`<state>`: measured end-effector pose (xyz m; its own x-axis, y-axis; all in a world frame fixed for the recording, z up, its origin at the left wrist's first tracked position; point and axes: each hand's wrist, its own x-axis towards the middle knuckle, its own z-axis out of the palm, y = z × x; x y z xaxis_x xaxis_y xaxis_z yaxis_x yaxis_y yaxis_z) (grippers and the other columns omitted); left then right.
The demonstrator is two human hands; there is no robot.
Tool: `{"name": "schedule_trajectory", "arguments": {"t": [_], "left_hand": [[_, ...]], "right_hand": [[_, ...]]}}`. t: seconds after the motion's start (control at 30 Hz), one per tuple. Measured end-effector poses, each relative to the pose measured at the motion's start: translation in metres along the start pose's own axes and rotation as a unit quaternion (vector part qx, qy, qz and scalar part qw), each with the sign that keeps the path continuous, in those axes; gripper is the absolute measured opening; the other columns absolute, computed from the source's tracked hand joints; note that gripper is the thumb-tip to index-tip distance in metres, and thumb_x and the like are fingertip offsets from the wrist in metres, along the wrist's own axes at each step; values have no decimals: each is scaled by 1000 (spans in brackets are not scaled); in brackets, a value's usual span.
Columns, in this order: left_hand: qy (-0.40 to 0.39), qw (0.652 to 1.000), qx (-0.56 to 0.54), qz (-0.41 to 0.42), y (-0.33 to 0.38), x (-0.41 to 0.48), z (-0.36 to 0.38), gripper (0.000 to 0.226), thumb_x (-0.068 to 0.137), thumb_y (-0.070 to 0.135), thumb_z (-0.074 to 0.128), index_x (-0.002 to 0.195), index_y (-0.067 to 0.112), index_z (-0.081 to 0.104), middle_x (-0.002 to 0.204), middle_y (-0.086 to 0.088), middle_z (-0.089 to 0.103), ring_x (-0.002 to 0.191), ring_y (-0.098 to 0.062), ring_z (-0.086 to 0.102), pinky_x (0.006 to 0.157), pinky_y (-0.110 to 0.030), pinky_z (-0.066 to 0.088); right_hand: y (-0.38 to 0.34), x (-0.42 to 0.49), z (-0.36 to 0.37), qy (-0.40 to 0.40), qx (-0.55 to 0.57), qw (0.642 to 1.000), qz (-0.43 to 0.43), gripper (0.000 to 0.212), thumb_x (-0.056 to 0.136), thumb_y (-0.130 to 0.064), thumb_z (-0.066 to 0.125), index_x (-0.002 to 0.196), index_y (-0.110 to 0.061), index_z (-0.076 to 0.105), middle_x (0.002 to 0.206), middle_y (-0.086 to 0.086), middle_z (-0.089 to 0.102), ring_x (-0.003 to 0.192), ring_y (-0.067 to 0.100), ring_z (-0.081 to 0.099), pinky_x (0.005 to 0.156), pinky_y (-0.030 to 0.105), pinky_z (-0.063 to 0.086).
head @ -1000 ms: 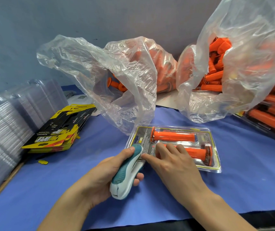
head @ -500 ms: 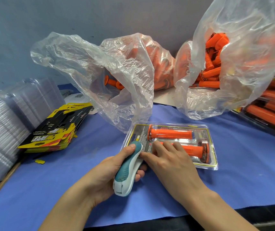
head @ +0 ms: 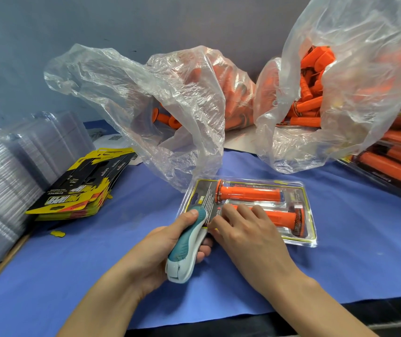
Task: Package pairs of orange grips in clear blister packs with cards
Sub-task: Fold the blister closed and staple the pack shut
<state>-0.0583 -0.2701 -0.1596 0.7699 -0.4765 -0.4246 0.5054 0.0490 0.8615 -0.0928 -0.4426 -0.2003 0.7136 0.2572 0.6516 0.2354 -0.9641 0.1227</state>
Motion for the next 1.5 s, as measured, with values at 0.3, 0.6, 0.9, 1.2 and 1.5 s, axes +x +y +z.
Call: {"name": "schedule_trajectory", "arguments": {"t": [0.3, 0.6, 0.9, 1.2, 1.5], "left_hand": [[38, 999, 16, 7, -2, 0, 8, 54, 84, 44, 64, 96, -8, 71, 85, -22, 69, 68, -23, 64, 60, -25, 55], [30, 997, 76, 0, 2, -7, 11, 50, 97, 41, 52, 87, -5, 67, 79, -23, 64, 62, -24, 61, 60, -25, 52], [13, 996, 83, 6, 1, -5, 11, 46, 101, 36, 47, 90, -6, 63, 73, -19, 62, 57, -20, 57, 55, -22, 50], [-43, 994, 90, -46, 12, -13, -19, 66, 83, 52, 66, 109, -8, 64, 88, -24, 65, 65, -30, 61, 60, -31, 54], [412, 735, 532, 79, 18, -18, -85, 58, 80, 60, 66, 121, 25, 41, 106, 1, 63, 101, -31, 57, 73, -38, 46]], "right_hand": [[-1, 5, -2, -46, 3, 999, -13, 71, 79, -25, 71, 144, -20, 45, 135, 2, 54, 107, 26, 57, 77, 39, 48], [-5, 14, -9, -67, 124, 989, -48, 38, 87, -20, 40, 120, -17, 59, 108, -3, 61, 103, 17, 59, 91, 31, 49], [-5, 12, -14, -92, 154, 983, -34, 37, 80, -19, 53, 116, -17, 61, 101, -3, 62, 94, 16, 61, 85, 26, 48], [-2, 6, 0, -81, 58, 995, -6, 77, 78, -19, 76, 145, -5, 43, 113, 4, 63, 98, 23, 60, 90, 34, 50], [0, 2, 12, -52, 32, 998, -6, 19, 82, -8, 71, 93, -20, 62, 95, -1, 58, 90, 24, 55, 81, 33, 45]]}}
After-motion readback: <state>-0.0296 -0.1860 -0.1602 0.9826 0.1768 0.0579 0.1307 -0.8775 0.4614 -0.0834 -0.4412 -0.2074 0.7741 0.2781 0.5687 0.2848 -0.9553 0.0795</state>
